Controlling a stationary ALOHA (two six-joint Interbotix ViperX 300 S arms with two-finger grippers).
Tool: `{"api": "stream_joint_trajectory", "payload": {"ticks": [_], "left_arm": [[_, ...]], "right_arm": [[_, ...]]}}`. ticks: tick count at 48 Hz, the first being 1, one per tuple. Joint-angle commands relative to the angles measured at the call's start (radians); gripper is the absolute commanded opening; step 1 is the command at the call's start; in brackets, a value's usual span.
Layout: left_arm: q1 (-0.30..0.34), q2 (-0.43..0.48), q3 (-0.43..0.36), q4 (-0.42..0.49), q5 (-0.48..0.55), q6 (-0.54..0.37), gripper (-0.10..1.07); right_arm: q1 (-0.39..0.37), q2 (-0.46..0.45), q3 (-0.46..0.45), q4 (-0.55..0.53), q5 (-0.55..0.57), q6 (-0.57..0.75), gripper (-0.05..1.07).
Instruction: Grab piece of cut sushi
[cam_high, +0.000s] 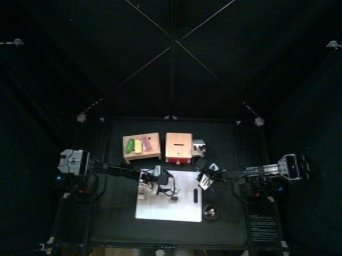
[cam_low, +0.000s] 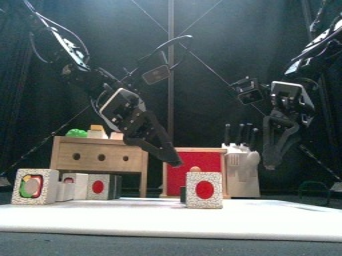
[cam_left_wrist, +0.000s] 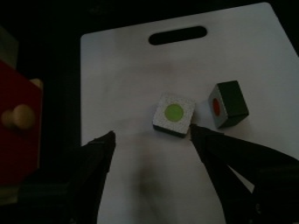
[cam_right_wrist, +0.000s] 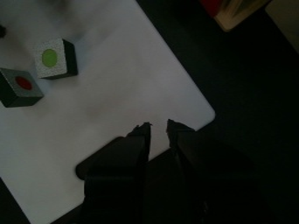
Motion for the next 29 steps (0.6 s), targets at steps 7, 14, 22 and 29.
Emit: {"api": "stream_joint_trajectory", "payload": {"ticks": [7, 14, 22, 29], "left_arm": [[-0.02, 0.04, -0.077, 0.005, 0.005, -0.005, 1.01], [-0.021, 0.061, -0.086, -0.006, 0.011, -0.005, 1.01], [-0.021, 0.081, -0.091, -0.014, 0.011, -0.005, 1.01], [-0.018, 0.107, -0.106, -0.017, 0.011, -0.005, 1.01]], "right_arm": [[0.003, -0.02, -0.011, -0.003, -0.002, 0.0, 0.65], [0.003, -0.02, -0.011, 0.0, -0.002, 0.0, 0.65], [0.003, -0.02, -0.011, 0.0, 0.0, 0.0, 0.65], [0.003, -0.02, -0.011, 0.0, -0.002, 0.0, 0.65]]}}
